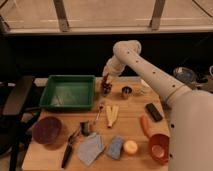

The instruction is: Place grapes in plastic cup

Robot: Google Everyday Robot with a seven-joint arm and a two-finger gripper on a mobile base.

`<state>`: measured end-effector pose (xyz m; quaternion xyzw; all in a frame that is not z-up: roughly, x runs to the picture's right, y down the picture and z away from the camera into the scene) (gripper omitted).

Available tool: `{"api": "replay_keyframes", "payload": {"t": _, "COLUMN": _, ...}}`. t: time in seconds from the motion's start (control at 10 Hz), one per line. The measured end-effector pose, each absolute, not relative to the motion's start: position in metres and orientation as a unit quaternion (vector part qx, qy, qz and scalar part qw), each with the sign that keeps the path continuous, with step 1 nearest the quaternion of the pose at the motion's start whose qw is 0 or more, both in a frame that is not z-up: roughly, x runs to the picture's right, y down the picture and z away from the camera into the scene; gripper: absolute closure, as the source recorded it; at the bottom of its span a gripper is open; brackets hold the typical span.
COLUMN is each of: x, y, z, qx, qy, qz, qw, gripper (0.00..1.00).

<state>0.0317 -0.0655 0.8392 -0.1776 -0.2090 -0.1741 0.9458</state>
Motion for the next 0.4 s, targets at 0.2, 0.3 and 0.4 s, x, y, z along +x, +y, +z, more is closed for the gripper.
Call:
{"api": "replay_keyframes", "payload": {"t": 0.2, "x": 0.0512, "y": -0.0696, "z": 0.8251, "qx": -0.190, "qy": -0.179, "qz": -0.174, "qw": 0.950, "gripper": 0.25}}
{"api": "replay_keyframes", "payload": {"t": 0.3, "x": 0.0516, "y": -0.0692, "z": 0.8249, "qx": -0.191, "qy": -0.177, "qz": -0.175, "qw": 0.949, "gripper": 0.25}}
{"api": "replay_keyframes", "payload": {"t": 0.4, "x": 0.0489, "y": -0.0693, "z": 0.8251, "qx": -0.191, "qy": -0.178, "qz": -0.176, "qw": 0.949, "gripper": 0.25}}
